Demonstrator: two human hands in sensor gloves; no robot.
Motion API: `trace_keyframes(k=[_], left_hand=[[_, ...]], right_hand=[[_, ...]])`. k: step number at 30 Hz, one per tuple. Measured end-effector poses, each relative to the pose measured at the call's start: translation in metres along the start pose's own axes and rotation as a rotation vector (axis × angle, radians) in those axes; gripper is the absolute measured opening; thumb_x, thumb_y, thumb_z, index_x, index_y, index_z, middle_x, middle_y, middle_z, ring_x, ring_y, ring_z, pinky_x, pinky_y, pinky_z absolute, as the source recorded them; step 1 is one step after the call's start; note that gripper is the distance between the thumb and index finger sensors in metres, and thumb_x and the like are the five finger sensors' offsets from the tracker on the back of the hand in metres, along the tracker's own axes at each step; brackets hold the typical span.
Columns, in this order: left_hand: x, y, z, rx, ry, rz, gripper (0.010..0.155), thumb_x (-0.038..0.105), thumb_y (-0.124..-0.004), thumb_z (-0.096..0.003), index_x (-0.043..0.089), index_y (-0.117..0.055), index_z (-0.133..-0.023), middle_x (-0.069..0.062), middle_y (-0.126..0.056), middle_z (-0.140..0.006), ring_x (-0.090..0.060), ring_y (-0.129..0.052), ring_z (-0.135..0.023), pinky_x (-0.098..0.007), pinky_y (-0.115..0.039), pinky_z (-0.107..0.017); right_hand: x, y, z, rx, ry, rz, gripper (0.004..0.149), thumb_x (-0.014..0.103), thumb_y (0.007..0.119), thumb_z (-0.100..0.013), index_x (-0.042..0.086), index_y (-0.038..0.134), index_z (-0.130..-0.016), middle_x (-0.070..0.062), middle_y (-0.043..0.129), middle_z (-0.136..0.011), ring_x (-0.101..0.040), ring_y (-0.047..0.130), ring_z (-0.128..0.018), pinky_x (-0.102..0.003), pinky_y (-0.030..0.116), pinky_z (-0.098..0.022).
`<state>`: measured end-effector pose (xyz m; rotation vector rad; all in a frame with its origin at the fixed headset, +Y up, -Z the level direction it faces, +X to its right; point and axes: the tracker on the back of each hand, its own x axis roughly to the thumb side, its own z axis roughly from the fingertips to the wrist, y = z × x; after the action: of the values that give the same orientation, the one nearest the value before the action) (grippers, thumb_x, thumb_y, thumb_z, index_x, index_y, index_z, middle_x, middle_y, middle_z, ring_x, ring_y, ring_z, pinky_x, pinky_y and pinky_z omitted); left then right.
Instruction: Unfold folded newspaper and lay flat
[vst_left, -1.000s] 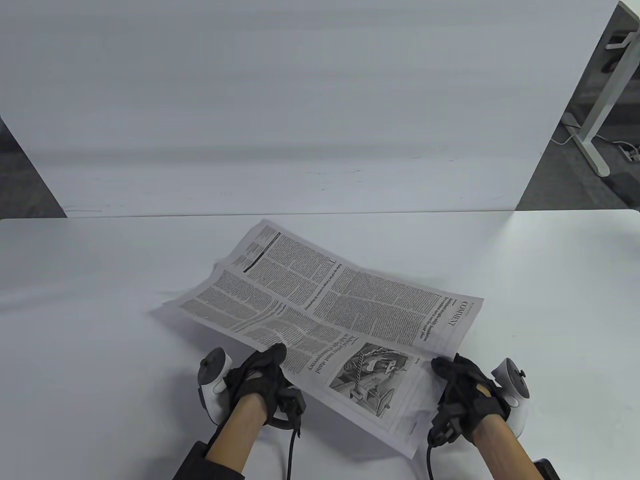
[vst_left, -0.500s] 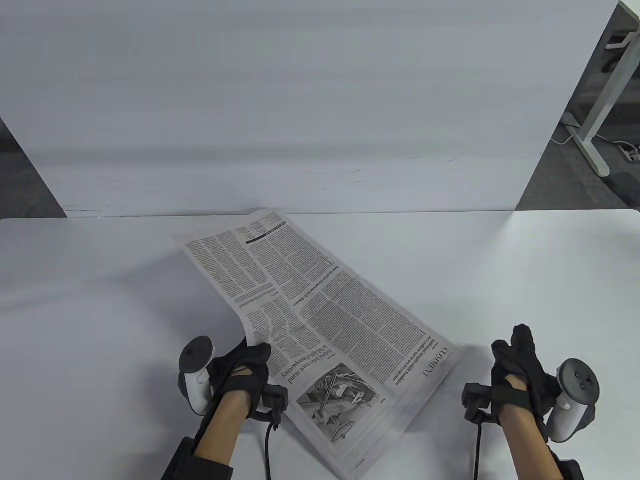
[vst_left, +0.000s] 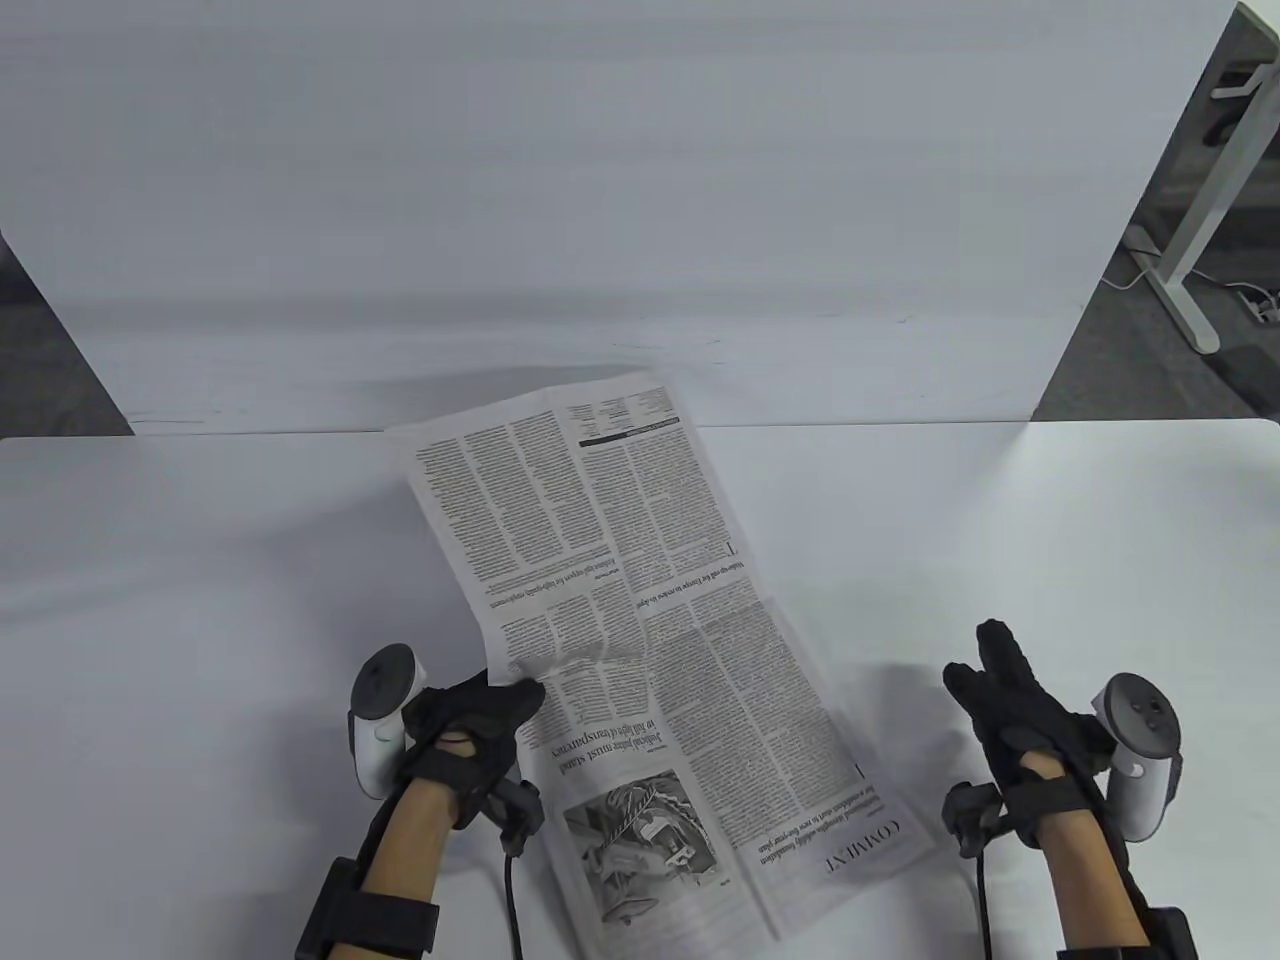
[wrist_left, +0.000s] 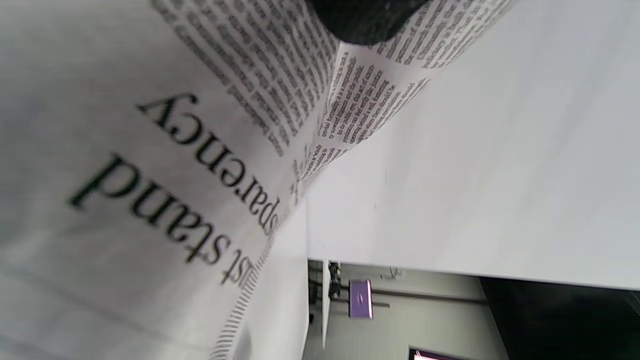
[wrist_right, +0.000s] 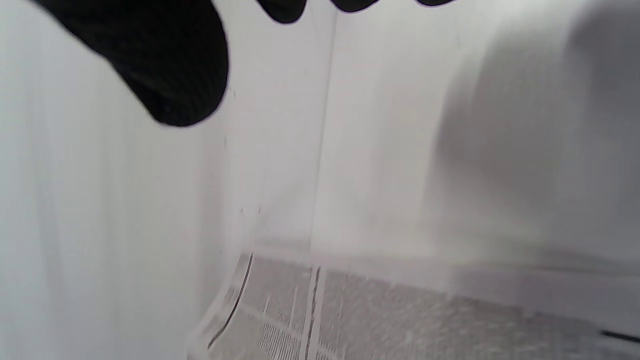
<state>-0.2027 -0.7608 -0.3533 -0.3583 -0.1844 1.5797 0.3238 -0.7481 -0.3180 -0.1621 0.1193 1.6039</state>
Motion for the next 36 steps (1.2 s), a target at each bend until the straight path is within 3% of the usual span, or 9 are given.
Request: trace_keyframes(k=[7,12,14,18,20,22,29,33,36], left_hand=[[0.007,-0.026,-0.005,-0.218,-0.068,-0.007,0.055,0.015,-0.07,-0.0461,0.033,-0.075,-0.098,-0.02,-0.081,-0.097,-0.045,-0.103,-0.071,-0.058,-0.078,-0.055],[0.015,-0.047,-0.006,-0.332,-0.137,0.005,0.055,0.015,-0.069,-0.0467,0.034,-0.075,-0.098,-0.018,-0.08,-0.099,-0.045,-0.102,-0.072,-0.059,-0.077,-0.057],[0.018,-0.056,-0.007,-0.377,-0.154,0.017,0.055,0.015,-0.069,-0.0469,0.034,-0.075,-0.098,-0.018,-0.079,-0.099,-0.045,-0.101,-0.073,-0.059,-0.076,-0.057],[0.018,-0.07,-0.006,-0.439,-0.157,0.041,0.055,0.015,-0.069,-0.0469,0.034,-0.075,-0.098,-0.018,-0.08,-0.099,-0.045,-0.101,-0.073,-0.059,-0.076,-0.057],[0.017,-0.072,-0.006,-0.453,-0.139,0.052,0.055,0.015,-0.069,-0.0468,0.033,-0.074,-0.099,-0.019,-0.08,-0.099,-0.045,-0.101,-0.073,-0.059,-0.076,-0.057],[0.016,-0.07,-0.007,-0.456,-0.127,0.039,0.055,0.016,-0.07,-0.0465,0.032,-0.073,-0.099,-0.019,-0.081,-0.098,-0.045,-0.102,-0.072,-0.058,-0.077,-0.057],[0.009,-0.047,-0.007,-0.337,-0.076,0.031,0.056,0.023,-0.073,-0.0474,0.024,-0.065,-0.103,-0.019,-0.086,-0.094,-0.044,-0.104,-0.068,-0.058,-0.078,-0.054],[0.011,-0.023,-0.003,-0.077,-0.083,-0.009,0.061,0.035,-0.078,-0.0484,0.016,-0.061,-0.103,-0.02,-0.085,-0.094,-0.046,-0.103,-0.069,-0.058,-0.077,-0.054],[0.015,-0.004,0.008,0.216,-0.124,-0.076,0.065,0.038,-0.081,-0.0462,0.015,-0.062,-0.103,-0.022,-0.082,-0.095,-0.051,-0.099,-0.072,-0.062,-0.074,-0.056]], right_hand=[[-0.021,0.014,-0.014,0.301,0.124,-0.134,0.092,0.04,0.087,-0.045,0.01,0.026,-0.107,-0.032,0.019,-0.112,-0.072,0.024,-0.094,-0.08,0.036,-0.063],[-0.031,0.021,-0.021,0.415,0.169,-0.208,0.093,0.039,0.086,-0.047,0.01,0.02,-0.106,-0.032,0.018,-0.112,-0.068,0.027,-0.096,-0.075,0.039,-0.066],[-0.034,0.026,-0.022,0.452,0.186,-0.22,0.093,0.038,0.087,-0.046,0.009,0.022,-0.106,-0.032,0.026,-0.112,-0.069,0.035,-0.096,-0.074,0.044,-0.065],[-0.038,0.042,-0.024,0.638,0.172,-0.311,0.089,0.039,0.087,-0.047,0.008,0.028,-0.106,-0.032,0.042,-0.11,-0.063,0.056,-0.094,-0.069,0.06,-0.062],[-0.036,0.047,-0.024,0.669,0.165,-0.298,0.071,0.031,0.081,-0.049,0.006,0.045,-0.104,-0.031,0.064,-0.104,-0.056,0.076,-0.087,-0.064,0.07,-0.058],[-0.034,0.05,-0.023,0.688,0.15,-0.291,0.06,0.027,0.078,-0.049,0.004,0.057,-0.1,-0.028,0.077,-0.097,-0.053,0.085,-0.082,-0.061,0.076,-0.054],[-0.027,0.042,-0.021,0.605,0.114,-0.275,0.052,0.026,0.079,-0.048,0.001,0.072,-0.093,-0.024,0.093,-0.086,-0.047,0.099,-0.069,-0.055,0.085,-0.046],[-0.019,0.032,-0.02,0.513,0.072,-0.318,0.051,0.026,0.079,-0.048,0.0,0.074,-0.091,-0.025,0.095,-0.083,-0.044,0.104,-0.064,-0.052,0.089,-0.042],[-0.016,0.024,-0.017,0.429,0.05,-0.365,0.051,0.026,0.078,-0.048,0.0,0.073,-0.091,-0.024,0.095,-0.083,-0.044,0.104,-0.064,-0.051,0.089,-0.041]])
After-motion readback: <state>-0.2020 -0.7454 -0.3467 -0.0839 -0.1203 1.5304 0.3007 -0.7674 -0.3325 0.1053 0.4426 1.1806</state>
